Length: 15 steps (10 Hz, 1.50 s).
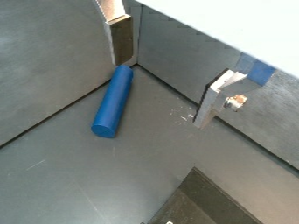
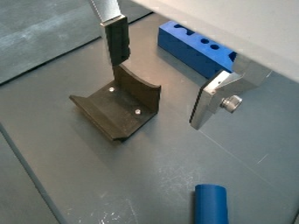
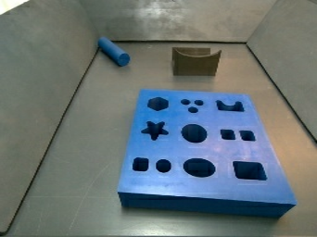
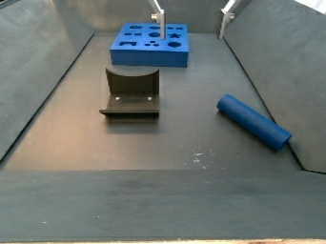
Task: Pick up the round object. Move up. Place the round object on the fixture. Regrasp the round object. Move to above the board. Insert the round object.
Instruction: Pick up the round object.
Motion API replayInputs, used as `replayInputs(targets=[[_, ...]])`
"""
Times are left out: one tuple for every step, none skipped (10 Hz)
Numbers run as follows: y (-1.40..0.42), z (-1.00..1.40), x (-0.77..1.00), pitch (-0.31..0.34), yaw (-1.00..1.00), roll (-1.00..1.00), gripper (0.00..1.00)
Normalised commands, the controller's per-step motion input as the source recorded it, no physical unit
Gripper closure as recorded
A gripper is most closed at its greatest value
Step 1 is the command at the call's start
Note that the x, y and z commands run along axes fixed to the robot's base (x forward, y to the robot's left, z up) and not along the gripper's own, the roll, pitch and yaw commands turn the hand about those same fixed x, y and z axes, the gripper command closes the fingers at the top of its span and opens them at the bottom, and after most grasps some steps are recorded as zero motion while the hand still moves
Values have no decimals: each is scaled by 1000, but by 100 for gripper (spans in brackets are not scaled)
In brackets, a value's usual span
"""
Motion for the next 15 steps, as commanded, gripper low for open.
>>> replayInputs(targets=[[100, -263, -180, -31, 11, 0, 0], [180, -577, -403, -117, 174, 33, 0], [137, -826, -634, -183, 414, 47, 0], [149, -906, -523, -164, 557, 50, 0], [146, -906, -483, -159, 603, 46, 0], [149, -909, -469, -154, 617, 44, 0], [126, -923, -480, -147, 614, 39, 0], [23, -851, -451, -170, 617, 0, 0], [0, -771, -403, -181, 643, -1, 0], [0, -757, -380, -196, 640, 0, 0], [0, -709, -311, -213, 597, -20, 0], [-20, -649, -94, -194, 480, -83, 0], [-77, -683, 0, -141, 349, -120, 0], [-51, -734, 37, -107, 209, -116, 0], [0, -820, 0, -89, 109, -74, 0]])
